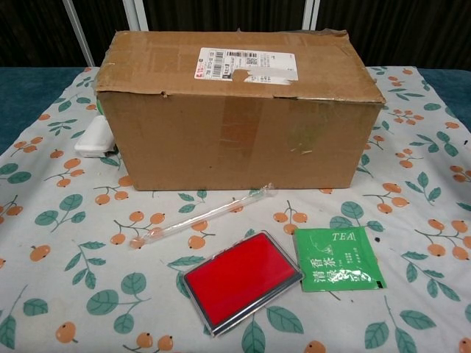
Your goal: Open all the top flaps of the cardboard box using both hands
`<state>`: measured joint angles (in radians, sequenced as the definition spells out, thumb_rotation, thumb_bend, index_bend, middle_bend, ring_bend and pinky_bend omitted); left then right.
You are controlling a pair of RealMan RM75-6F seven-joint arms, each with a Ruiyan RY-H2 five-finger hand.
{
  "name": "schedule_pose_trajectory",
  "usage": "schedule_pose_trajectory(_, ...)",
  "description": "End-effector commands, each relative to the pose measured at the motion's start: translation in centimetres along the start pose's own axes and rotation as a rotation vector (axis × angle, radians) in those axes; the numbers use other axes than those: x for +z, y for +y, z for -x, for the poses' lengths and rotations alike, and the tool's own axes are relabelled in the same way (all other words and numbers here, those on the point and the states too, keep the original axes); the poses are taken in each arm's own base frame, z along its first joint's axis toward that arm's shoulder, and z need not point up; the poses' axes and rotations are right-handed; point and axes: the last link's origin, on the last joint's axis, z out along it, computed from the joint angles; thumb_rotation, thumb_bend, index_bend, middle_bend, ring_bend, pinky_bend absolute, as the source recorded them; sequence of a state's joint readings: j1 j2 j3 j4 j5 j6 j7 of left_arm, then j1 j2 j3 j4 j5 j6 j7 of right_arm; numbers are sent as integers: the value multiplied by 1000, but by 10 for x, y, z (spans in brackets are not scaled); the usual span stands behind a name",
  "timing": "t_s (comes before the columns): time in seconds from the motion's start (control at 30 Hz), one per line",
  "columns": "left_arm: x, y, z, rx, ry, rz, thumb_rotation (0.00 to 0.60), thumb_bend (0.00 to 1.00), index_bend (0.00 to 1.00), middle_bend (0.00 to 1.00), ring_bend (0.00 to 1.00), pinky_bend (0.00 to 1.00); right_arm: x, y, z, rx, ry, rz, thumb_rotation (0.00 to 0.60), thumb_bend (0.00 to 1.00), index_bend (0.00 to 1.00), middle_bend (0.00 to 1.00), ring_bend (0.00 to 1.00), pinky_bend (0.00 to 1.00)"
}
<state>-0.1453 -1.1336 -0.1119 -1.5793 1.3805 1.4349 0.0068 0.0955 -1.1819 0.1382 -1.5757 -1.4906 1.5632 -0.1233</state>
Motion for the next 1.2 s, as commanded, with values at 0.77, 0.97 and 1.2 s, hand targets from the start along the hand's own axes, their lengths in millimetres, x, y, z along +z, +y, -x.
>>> schedule_pose_trajectory(0.77, 1, -3, -2, -16, -10, -13, 600, 110, 0, 0, 0, 0, 125, -98, -64, 62, -35, -169, 600, 990, 38, 77, 62, 233)
schedule_pose_trajectory(0.97, 3, -4, -1, -21, -20, -24, 600, 110, 0, 0, 0, 0, 172, -138, -61, 78, -75, -193, 600, 1000, 122, 201, 166, 263)
schedule_pose_trajectory(1.2, 6, -5, 0, -30, -32, -36, 600, 109, 0, 0, 0, 0, 217, -183, -44, 73, -156, -205, 600, 1000, 180, 253, 223, 294)
